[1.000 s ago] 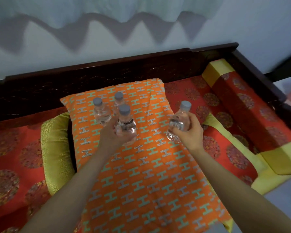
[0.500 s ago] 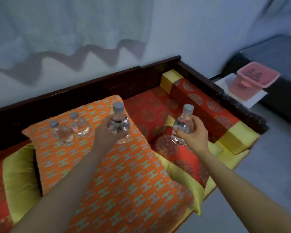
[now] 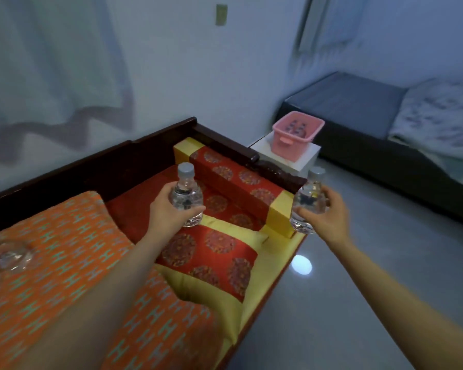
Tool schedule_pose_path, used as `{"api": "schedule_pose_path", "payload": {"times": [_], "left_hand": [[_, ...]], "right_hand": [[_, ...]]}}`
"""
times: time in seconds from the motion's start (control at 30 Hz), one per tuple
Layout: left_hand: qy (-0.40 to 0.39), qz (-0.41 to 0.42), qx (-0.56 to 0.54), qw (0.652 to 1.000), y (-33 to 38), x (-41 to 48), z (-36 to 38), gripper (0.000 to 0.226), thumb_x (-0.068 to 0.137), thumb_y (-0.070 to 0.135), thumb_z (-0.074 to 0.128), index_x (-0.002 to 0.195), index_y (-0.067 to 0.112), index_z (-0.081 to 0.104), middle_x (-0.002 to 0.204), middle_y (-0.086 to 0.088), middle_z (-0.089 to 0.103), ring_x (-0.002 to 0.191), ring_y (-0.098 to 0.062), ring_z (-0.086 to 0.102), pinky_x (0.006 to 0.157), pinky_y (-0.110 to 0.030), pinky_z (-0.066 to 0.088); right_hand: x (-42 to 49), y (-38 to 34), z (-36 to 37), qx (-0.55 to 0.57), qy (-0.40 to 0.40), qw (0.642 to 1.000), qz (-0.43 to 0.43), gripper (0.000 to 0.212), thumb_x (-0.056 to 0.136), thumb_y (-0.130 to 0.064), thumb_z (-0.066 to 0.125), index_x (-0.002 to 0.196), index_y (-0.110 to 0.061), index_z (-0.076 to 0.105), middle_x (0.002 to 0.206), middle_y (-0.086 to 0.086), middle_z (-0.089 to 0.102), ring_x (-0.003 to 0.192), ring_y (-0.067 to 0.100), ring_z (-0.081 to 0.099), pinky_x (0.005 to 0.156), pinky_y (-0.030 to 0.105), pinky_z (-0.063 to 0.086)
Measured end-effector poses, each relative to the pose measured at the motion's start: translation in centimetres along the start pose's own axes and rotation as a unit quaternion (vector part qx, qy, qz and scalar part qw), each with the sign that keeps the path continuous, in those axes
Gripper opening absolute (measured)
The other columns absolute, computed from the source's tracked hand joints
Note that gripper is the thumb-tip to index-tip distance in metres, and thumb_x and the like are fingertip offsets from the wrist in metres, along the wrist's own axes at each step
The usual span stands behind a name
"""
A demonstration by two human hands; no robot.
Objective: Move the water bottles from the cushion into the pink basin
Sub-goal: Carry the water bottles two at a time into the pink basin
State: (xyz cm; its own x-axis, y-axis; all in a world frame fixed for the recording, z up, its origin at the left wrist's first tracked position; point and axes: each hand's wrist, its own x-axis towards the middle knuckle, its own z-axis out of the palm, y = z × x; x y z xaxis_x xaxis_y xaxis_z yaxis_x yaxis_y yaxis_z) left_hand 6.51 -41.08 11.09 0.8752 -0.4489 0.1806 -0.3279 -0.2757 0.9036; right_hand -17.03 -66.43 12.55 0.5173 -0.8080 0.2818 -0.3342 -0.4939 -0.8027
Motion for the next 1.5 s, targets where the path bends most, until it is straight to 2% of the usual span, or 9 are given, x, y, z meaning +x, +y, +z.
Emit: {"api": "schedule_pose_path", "payload": {"times": [0.17,0.33,0.5,0.83,0.9,1.0,1.23,1.37,1.5], "left_hand": [[-0.035,0.020,-0.014,0.999,4.3,-0.6,7.3,0.073,0.051,0.036,0.092,0.116,0.027,0.058,0.100,0.012,0.065,0.086,0.002,0.061,0.071,-0.015,0.045],[-0.065,0.010,-0.038,0.997,8.0,0.5,12.7,0.077,0.045,0.044,0.090,0.113,0.030,0.057,0.101,0.013,0.067,0.089,-0.001,0.063,0.072,-0.021,0.048],[-0.082,0.020,-0.044,0.995,10.4,3.0,18.8,0.071,0.049,0.038,0.091,0.110,0.034,0.056,0.095,0.019,0.065,0.084,0.006,0.061,0.065,-0.014,0.045],[-0.110,0.005,-0.052,0.993,11.5,11.5,33.1,0.068,0.053,0.027,0.092,0.111,0.021,0.059,0.096,0.006,0.069,0.089,-0.004,0.064,0.075,-0.025,0.052],[-0.121,0.001,-0.050,0.991,12.3,14.1,36.4,0.068,0.053,0.028,0.092,0.112,0.021,0.059,0.099,0.004,0.069,0.091,-0.007,0.064,0.074,-0.024,0.053],[-0.135,-0.007,-0.054,0.989,13.0,16.7,40.4,0.069,0.054,0.028,0.092,0.113,0.019,0.059,0.104,0.000,0.069,0.094,-0.011,0.065,0.080,-0.030,0.055],[-0.132,-0.017,-0.049,0.990,16.5,24.1,48.9,0.066,0.054,0.024,0.092,0.112,0.018,0.060,0.098,0.007,0.067,0.083,0.004,0.061,0.067,-0.007,0.046],[-0.118,-0.039,-0.060,0.990,18.0,28.2,55.1,0.069,0.054,0.018,0.092,0.115,0.016,0.058,0.107,0.000,0.068,0.095,-0.013,0.065,0.088,-0.033,0.053],[-0.093,-0.048,-0.067,0.992,19.8,32.5,61.1,0.069,0.053,0.018,0.092,0.113,0.017,0.059,0.108,-0.001,0.069,0.098,-0.016,0.066,0.089,-0.035,0.053]], "right_hand": [[2.1,4.2,-7.7,-0.019,0.021,1.000,0.013,0.065,0.061,-0.029,0.087,0.118,-0.023,0.055,0.113,0.000,0.061,0.099,0.018,0.058,0.082,0.034,0.049],[4.6,6.3,-12.1,0.008,0.044,0.999,0.026,0.058,0.059,-0.027,0.087,0.104,-0.036,0.051,0.093,-0.018,0.056,0.078,-0.006,0.054,0.065,0.014,0.038],[8.0,9.5,-14.2,0.020,0.055,0.998,0.039,0.058,0.059,-0.027,0.086,0.104,-0.037,0.051,0.089,-0.028,0.052,0.078,-0.010,0.055,0.065,0.013,0.036],[19.4,17.6,-16.7,-0.018,0.050,0.997,0.057,0.066,0.059,-0.030,0.086,0.118,-0.024,0.058,0.109,-0.003,0.061,0.094,0.014,0.059,0.076,0.021,0.044],[22.8,19.1,-17.6,-0.017,0.064,0.996,0.065,0.067,0.058,-0.031,0.087,0.119,-0.023,0.058,0.111,-0.003,0.062,0.096,0.014,0.059,0.080,0.025,0.046],[26.6,20.7,-18.9,-0.002,0.066,0.995,0.074,0.062,0.058,-0.031,0.086,0.112,-0.033,0.056,0.103,-0.011,0.061,0.092,0.010,0.060,0.073,0.018,0.043],[36.6,24.6,-21.3,-0.013,0.069,0.995,0.075,0.064,0.060,-0.024,0.087,0.117,-0.022,0.059,0.109,0.001,0.063,0.091,0.013,0.061,0.075,0.022,0.044],[44.2,27.6,-22.5,-0.015,0.053,0.997,0.060,0.062,0.060,-0.023,0.087,0.115,-0.020,0.059,0.107,-0.001,0.061,0.091,0.013,0.060,0.076,0.023,0.048],[52.8,30.3,-24.1,-0.002,0.015,0.999,0.049,0.067,0.063,-0.023,0.087,0.121,-0.017,0.056,0.111,0.003,0.061,0.099,0.020,0.060,0.089,0.041,0.052]]}}
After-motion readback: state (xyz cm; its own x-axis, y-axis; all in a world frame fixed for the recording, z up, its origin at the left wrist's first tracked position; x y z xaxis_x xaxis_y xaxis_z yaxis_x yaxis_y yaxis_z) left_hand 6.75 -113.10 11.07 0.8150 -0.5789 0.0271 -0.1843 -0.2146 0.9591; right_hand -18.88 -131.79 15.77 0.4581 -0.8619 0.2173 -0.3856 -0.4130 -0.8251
